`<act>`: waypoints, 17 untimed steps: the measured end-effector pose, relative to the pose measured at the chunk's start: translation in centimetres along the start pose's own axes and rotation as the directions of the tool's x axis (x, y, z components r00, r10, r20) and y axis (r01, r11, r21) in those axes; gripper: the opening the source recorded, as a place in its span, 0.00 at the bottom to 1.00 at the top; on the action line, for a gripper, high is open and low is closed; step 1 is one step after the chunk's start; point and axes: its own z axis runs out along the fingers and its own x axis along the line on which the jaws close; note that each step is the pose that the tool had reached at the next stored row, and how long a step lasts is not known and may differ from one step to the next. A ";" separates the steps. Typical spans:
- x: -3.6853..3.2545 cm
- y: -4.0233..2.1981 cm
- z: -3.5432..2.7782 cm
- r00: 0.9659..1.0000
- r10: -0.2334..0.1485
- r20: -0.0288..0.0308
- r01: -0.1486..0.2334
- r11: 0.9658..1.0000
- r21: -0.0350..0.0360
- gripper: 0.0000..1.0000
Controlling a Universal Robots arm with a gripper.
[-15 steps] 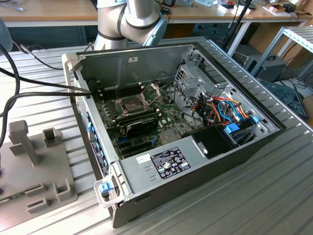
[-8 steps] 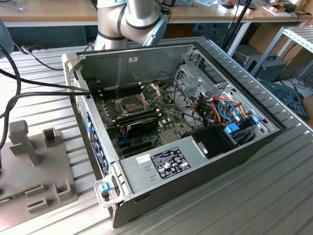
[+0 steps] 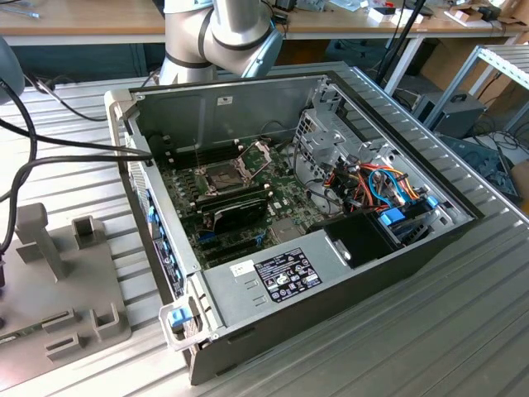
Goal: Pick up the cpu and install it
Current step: 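Pick up the cpu and move it towards the insertion slot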
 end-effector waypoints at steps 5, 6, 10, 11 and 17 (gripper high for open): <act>-0.01 0.01 0.20 1.000 0.000 0.000 0.000 1.000 0.003 0.60; -0.02 0.01 0.23 1.000 0.000 0.000 0.000 1.000 0.003 0.60; -0.03 0.01 0.37 1.000 0.000 0.000 0.000 1.000 0.003 0.60; -0.02 0.01 0.45 1.000 0.000 0.000 0.000 1.000 0.003 0.60; -0.02 0.01 0.61 1.000 0.000 0.000 0.000 1.000 0.003 0.60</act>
